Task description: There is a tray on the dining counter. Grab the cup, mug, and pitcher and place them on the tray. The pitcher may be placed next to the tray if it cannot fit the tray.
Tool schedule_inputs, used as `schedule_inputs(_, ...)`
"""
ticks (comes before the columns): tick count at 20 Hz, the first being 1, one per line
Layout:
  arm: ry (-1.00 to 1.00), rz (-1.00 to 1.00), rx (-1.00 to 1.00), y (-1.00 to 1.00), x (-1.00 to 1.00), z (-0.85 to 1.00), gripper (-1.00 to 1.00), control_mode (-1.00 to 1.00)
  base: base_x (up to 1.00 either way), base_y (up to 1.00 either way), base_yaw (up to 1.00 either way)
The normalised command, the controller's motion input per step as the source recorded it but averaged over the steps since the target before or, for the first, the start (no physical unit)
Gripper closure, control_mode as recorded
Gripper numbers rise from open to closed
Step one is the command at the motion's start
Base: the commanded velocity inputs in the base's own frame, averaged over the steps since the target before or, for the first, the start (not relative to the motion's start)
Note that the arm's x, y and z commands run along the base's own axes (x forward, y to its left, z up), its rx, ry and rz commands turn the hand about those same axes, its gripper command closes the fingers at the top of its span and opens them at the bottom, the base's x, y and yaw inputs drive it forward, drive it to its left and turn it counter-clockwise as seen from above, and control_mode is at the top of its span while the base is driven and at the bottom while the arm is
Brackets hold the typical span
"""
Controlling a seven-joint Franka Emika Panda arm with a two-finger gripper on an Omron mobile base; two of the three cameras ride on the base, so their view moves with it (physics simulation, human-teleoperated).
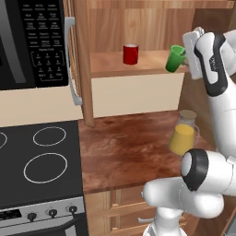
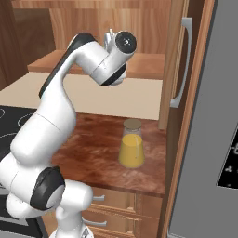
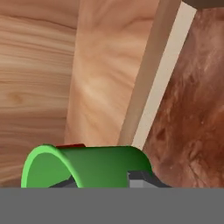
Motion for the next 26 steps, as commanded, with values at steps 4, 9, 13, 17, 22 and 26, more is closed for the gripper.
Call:
schedule_inputs(4, 0.27, 0.0, -0.02, 0.18, -0.63, -0.05, 1.0, -1.0, 0.0, 0.0, 0.0)
schedule_inputs(9, 0.38, 0.0, 0.0, 0.2, -0.34, -0.13, 1.0, -1.0, 0.0, 0.0, 0.0)
schedule_inputs(13, 0.39, 0.01, -0.01, 0.19, -0.28, -0.17, 1.0, -1.0, 0.0, 0.0, 0.0)
schedule_inputs(17, 0.37, 0.02, 0.0, 0.1, -0.3, -0.23, 1.0, -1.0, 0.0, 0.0, 0.0)
schedule_inputs(22, 0.04, 0.0, -0.03, 0.01, -0.65, -0.49, 1.0, -1.0, 0.0, 0.0, 0.0)
schedule_inputs(26, -0.06, 0.0, -0.07, 0.02, -0.73, -0.39, 1.0, -1.0, 0.0, 0.0, 0.0)
